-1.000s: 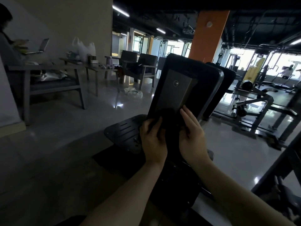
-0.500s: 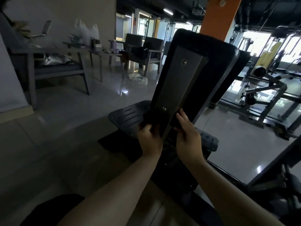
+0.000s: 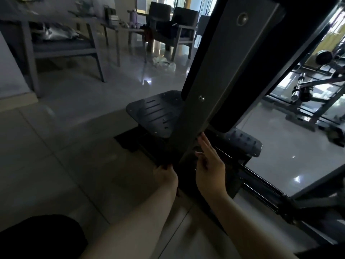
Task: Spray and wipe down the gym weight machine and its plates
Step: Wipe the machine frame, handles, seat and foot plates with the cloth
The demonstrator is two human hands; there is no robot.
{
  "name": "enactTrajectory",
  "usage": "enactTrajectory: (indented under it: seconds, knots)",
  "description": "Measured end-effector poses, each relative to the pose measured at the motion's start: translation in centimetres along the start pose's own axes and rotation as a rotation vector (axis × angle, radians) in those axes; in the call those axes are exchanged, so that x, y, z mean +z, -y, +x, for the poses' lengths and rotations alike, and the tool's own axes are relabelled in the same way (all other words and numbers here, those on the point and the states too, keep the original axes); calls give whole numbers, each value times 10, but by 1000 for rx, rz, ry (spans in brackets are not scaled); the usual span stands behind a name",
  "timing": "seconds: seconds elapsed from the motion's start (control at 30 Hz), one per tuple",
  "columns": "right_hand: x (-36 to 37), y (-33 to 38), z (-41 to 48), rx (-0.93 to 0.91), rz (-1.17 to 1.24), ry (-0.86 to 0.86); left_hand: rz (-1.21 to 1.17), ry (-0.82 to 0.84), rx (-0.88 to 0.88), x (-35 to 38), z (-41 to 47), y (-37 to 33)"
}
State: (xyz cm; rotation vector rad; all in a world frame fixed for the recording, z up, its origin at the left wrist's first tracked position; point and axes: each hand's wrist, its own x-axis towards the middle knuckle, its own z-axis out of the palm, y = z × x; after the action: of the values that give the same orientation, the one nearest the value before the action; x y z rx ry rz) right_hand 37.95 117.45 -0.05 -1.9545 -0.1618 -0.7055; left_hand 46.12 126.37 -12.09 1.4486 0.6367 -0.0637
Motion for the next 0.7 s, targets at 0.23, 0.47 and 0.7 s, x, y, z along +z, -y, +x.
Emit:
enactTrajectory:
  seconds: [0.23,0.47,0.7]
  knots:
    - [3,-4,5,1,-3,-59,-223,29,560,5,-52,-70]
    - [18,-11,-3,-19,-5,-49,-133,-47,403,15,7,-14]
    - [11,-20,-3,-61,-1,4,-148,-160,-138,12,60,43]
